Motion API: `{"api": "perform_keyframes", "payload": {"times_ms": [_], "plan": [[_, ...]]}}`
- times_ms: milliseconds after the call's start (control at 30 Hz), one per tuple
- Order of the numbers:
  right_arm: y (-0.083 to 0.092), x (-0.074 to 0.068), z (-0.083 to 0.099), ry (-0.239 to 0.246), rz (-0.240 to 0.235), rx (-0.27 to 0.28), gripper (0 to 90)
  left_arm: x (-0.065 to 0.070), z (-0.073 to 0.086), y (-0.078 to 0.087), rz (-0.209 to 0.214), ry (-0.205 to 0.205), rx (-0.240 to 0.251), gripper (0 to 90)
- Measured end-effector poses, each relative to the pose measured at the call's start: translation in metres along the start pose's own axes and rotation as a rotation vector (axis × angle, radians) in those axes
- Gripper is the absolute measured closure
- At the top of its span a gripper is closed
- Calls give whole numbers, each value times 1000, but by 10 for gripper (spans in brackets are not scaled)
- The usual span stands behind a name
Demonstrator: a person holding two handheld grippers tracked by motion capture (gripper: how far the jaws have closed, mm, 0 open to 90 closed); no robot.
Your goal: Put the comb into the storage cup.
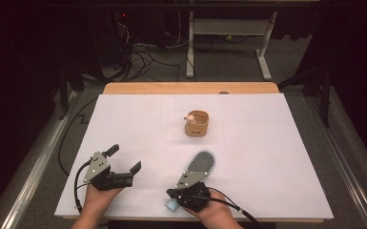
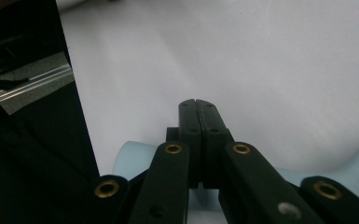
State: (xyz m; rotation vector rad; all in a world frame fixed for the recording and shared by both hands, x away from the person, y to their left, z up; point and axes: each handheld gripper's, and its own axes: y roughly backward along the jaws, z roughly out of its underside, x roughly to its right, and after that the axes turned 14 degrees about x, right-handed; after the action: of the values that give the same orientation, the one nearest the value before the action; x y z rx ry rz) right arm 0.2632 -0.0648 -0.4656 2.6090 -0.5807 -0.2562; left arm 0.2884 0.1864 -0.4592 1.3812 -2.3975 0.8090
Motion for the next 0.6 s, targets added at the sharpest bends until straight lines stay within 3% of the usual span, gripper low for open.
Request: {"api": "perform_keyframes", "payload": {"times_ms": [600], "plan": [[17, 3, 8, 22, 17, -26, 900, 0, 1, 0, 1, -4, -8, 5]]}}
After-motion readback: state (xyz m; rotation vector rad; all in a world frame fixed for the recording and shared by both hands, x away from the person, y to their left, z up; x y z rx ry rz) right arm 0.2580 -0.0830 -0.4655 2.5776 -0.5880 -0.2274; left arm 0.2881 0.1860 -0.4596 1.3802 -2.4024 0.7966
